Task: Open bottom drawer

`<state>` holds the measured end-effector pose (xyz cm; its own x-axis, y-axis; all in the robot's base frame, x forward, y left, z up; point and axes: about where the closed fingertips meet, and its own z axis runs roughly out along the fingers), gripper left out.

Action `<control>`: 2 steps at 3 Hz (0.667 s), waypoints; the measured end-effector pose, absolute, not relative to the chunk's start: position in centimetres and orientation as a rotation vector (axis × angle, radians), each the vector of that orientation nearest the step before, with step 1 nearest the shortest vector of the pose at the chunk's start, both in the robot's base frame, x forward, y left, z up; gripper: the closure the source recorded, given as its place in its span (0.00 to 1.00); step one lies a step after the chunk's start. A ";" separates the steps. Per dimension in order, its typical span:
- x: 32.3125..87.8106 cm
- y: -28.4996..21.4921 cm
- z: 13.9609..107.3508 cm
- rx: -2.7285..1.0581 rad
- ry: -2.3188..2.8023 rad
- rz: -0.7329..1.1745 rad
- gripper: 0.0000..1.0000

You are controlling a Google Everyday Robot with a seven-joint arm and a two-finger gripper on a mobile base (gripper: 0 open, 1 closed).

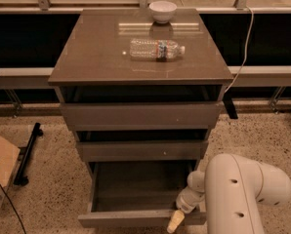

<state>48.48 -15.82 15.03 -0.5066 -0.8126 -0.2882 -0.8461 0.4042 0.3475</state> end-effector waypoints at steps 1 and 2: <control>46.4 -15.9 13.9 -1.603 2.591 0.719 0.00; 44.8 -16.1 13.4 -1.598 2.599 0.761 0.18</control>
Offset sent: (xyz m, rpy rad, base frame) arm -0.0574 -0.0085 -0.0234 0.0105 0.1036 0.0411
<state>44.84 -16.05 13.36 -0.4837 -0.8406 -0.2438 -0.8393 0.3664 0.4017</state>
